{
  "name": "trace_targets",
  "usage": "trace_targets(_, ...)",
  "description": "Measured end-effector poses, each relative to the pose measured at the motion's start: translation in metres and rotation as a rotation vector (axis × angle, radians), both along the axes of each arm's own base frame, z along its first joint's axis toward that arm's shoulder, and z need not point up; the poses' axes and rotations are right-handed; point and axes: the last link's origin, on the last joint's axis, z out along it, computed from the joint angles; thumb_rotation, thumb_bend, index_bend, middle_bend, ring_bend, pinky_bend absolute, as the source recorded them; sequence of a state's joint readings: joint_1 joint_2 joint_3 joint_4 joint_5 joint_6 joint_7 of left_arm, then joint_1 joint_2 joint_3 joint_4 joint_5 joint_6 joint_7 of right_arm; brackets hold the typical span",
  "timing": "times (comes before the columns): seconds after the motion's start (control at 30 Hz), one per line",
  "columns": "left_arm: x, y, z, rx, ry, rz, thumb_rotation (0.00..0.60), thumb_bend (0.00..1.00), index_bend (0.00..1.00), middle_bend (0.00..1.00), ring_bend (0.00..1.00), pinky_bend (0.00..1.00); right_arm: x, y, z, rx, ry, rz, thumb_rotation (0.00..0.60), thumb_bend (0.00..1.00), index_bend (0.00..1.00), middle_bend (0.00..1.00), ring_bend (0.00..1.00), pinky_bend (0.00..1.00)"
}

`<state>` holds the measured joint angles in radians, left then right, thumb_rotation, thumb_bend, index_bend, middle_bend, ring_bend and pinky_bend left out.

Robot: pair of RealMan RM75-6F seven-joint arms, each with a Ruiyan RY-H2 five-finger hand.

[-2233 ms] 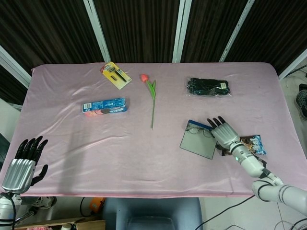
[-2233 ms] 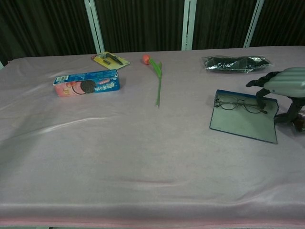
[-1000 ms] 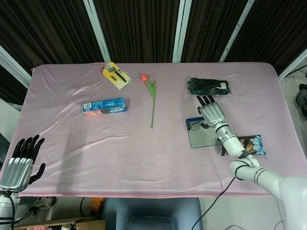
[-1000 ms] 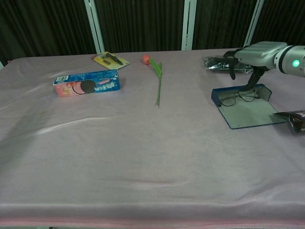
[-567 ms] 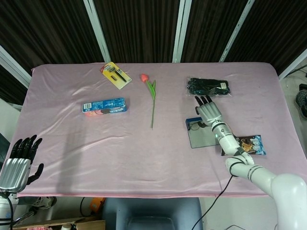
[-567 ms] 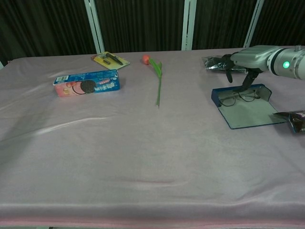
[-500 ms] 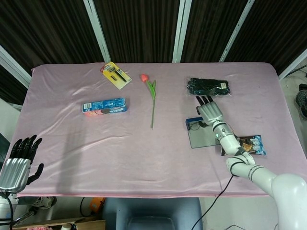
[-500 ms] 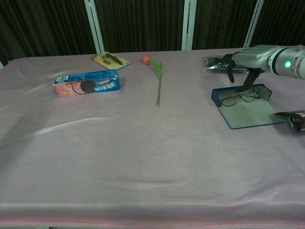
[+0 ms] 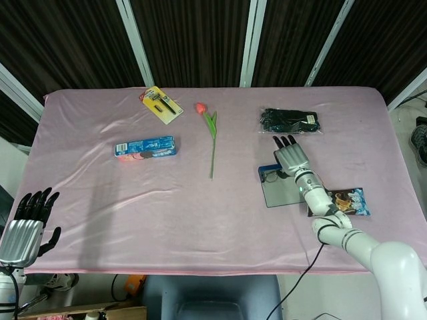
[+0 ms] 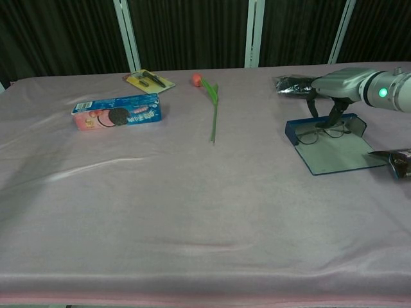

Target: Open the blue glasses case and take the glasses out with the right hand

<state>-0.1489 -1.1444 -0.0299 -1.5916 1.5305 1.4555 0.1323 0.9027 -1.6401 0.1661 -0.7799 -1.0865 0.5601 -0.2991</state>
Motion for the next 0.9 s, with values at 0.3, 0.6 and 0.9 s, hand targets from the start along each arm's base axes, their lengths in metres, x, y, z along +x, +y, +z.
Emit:
trace_targets(0.3,0.001,-0.002,-0.001,-0.018,-0.005,-0.008,0.600,0.39,0.00,0.00,0.00,0.02,-0.002,0.002,0.001,0.005,0.004,0.004,0.600,0.50,0.64,0.08,0.00,0.00)
trace_targets(0.6,0.001,-0.002,-0.001,-0.048,-0.023,-0.014,0.600,0.39,0.00,0.00,0.00,0.02,-0.002,0.003,0.001,0.010,0.010,0.011,0.600,0.50,0.68,0.08,0.00,0.00)
trace_targets(0.9,0.001,-0.002,-0.001,-0.048,-0.030,-0.018,0.600,0.39,0.00,0.00,0.00,0.02,0.009,0.003,0.007,-0.031,-0.030,0.060,0.600,0.50,0.70,0.08,0.00,0.00)
